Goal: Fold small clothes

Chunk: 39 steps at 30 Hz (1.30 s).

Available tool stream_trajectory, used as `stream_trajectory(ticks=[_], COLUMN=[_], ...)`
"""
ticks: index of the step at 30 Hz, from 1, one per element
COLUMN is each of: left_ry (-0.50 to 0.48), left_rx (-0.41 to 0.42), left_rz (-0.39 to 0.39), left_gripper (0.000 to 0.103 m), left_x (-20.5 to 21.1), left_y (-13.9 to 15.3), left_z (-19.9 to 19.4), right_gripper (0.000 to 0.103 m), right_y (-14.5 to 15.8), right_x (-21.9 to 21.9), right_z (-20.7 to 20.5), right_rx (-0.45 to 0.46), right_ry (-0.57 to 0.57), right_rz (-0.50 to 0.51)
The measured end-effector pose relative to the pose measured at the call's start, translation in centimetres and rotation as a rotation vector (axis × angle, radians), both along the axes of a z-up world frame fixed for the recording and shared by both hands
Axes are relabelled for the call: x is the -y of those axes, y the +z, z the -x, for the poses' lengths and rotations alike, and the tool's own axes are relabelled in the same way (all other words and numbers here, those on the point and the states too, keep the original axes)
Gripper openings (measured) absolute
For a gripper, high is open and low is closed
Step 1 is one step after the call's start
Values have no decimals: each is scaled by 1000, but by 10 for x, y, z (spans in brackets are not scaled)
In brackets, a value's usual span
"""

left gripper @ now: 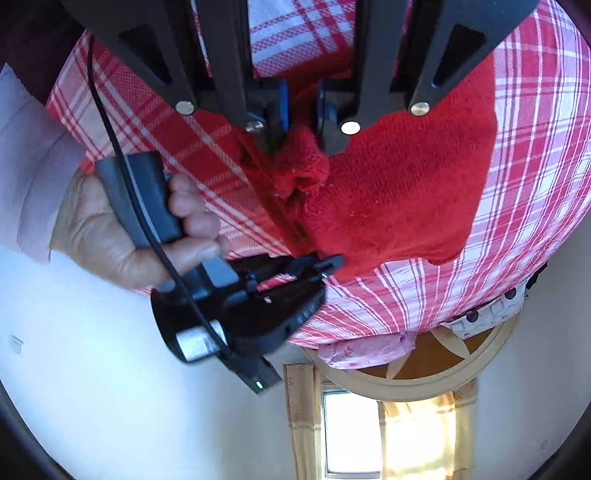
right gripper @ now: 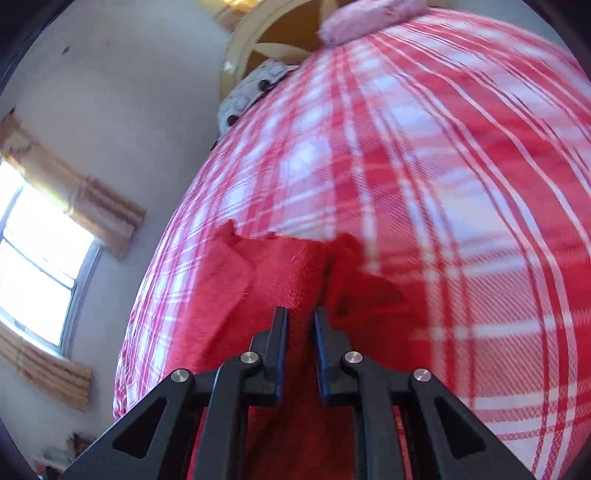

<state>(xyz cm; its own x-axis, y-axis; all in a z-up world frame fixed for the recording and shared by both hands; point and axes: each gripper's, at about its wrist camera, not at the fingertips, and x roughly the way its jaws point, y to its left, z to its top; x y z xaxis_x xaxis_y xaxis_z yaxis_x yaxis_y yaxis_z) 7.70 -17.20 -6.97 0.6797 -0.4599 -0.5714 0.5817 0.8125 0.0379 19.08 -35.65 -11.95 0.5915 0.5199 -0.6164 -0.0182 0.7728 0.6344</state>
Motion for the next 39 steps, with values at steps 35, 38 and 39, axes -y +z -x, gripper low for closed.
stream_trajectory(ticks=[35,38,39], left_ry=[334,339,332], left_rx=[-99,-101,-103], left_rz=[140,117,109], left_gripper=[81,81,81], left_x=[-155,-152,-148], left_y=[13,10,8], left_z=[-43,-50,-52], right_gripper=[16,16,16], right_y=[26,13,10], right_x=[-65,-57,-55], right_z=[96,106,106], right_rx=[176,164,160], right_ry=[-36,-62,-66], right_rz=[266,284,268])
